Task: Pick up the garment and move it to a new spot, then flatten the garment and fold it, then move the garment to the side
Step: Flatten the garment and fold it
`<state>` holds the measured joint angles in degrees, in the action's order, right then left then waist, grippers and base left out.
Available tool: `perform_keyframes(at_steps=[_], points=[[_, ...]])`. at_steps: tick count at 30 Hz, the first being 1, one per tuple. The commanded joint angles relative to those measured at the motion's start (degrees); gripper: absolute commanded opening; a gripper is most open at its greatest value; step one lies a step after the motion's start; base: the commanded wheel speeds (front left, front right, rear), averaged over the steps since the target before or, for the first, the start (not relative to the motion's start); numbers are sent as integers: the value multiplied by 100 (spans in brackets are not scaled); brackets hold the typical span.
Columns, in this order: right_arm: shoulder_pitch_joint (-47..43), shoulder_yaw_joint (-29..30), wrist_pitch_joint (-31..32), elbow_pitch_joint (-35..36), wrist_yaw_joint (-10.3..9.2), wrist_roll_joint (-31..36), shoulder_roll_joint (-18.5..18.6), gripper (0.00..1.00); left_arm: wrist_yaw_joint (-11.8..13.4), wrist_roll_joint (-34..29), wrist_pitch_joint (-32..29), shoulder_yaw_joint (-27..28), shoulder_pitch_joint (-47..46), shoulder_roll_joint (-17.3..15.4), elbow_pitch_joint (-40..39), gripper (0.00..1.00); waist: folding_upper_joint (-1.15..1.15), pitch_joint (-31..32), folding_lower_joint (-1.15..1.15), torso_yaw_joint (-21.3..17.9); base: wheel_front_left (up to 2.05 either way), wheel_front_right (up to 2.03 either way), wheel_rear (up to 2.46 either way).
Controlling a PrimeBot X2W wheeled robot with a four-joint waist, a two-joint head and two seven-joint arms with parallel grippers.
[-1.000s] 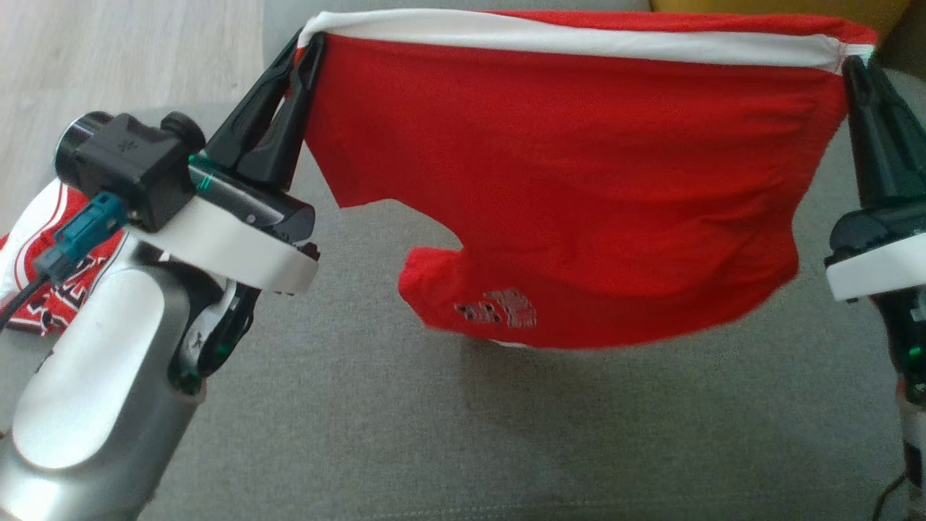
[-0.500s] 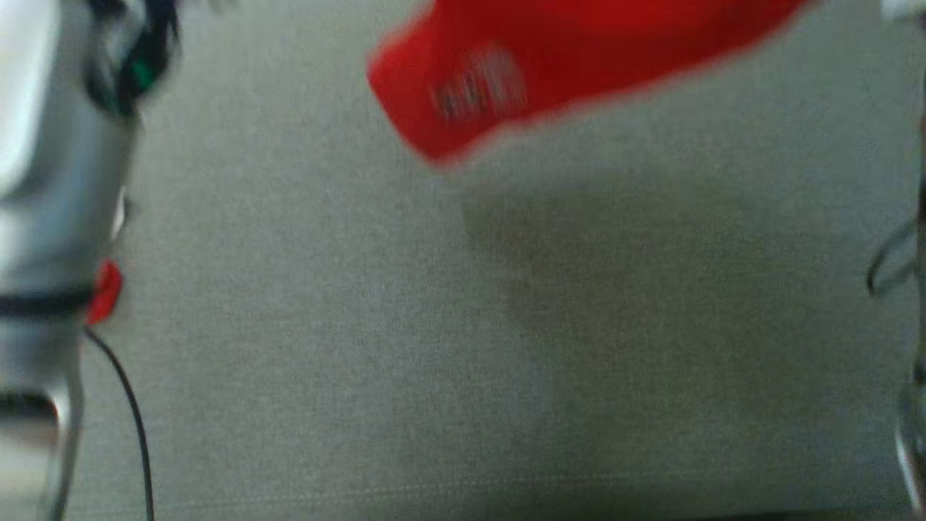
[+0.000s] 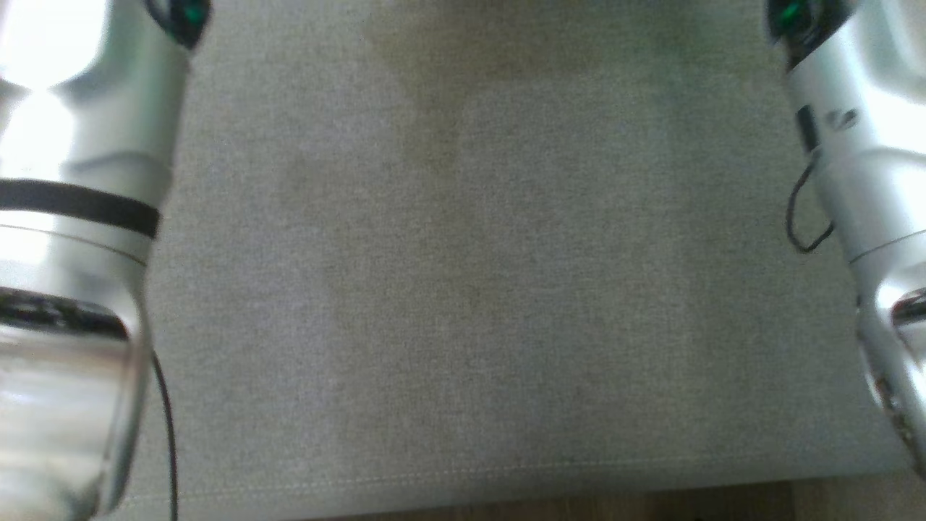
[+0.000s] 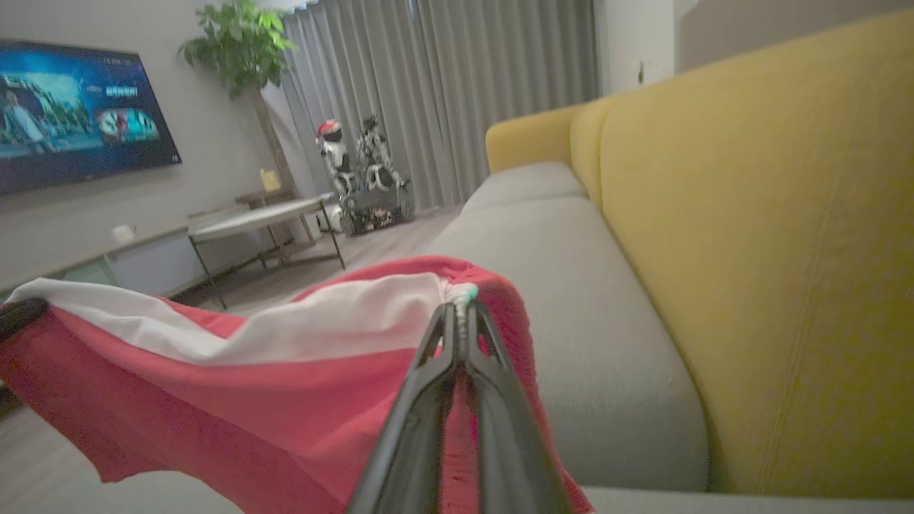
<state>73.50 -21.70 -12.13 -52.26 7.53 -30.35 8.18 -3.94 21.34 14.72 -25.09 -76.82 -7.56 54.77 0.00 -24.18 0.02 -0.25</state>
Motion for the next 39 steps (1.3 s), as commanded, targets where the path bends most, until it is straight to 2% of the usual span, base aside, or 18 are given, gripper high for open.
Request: perform_keyframes(at_steps=[1,4,7,13,18,21,22,27,33,39], points=[[133,-164,-79,-95,-4,-103,-170,0,32,38,26,173,-45,-81,38,0,0,-148,-2,21,0,0,0],[71,-439,-127,-512,-4,-275,-233,0,-18,92,27,244,160,63,349,0,0,-299,-2,33,0,0,0],[-52,-715,-193,-641,-4,-456,-213,0,-78,149,27,354,339,131,471,0,0,-372,-2,47,0,0,0],[-704,-1050,-280,-145,-4,-759,9,0,-159,236,27,720,912,109,153,0,0,-248,-2,-5,0,0,0],[-2097,-699,-284,726,-4,-721,260,0,-137,65,28,1047,2200,124,-810,0,0,286,-2,20,0,0,0],[-3069,-534,-285,1195,-4,-644,294,0,-129,-136,28,1140,3142,136,-1509,0,0,580,-2,27,0,0,0],[-3069,-534,-285,1195,-4,-644,294,0,-129,-136,28,1140,3142,136,-1509,0,0,580,-2,27,0,0,0],[-4460,-173,-285,1816,-4,-438,311,0,-88,-450,28,1171,4639,112,-2567,0,0,1034,-2,48,0,0,0],[-5928,192,-71,2543,-4,-239,306,0,139,-645,28,1230,6082,-34,-3570,0,0,1500,-2,80,0,0,0],[-7367,746,510,3742,-4,113,137,0,460,-641,-159,1278,7355,-182,-4517,0,0,1910,-2,48,0,0,0]])
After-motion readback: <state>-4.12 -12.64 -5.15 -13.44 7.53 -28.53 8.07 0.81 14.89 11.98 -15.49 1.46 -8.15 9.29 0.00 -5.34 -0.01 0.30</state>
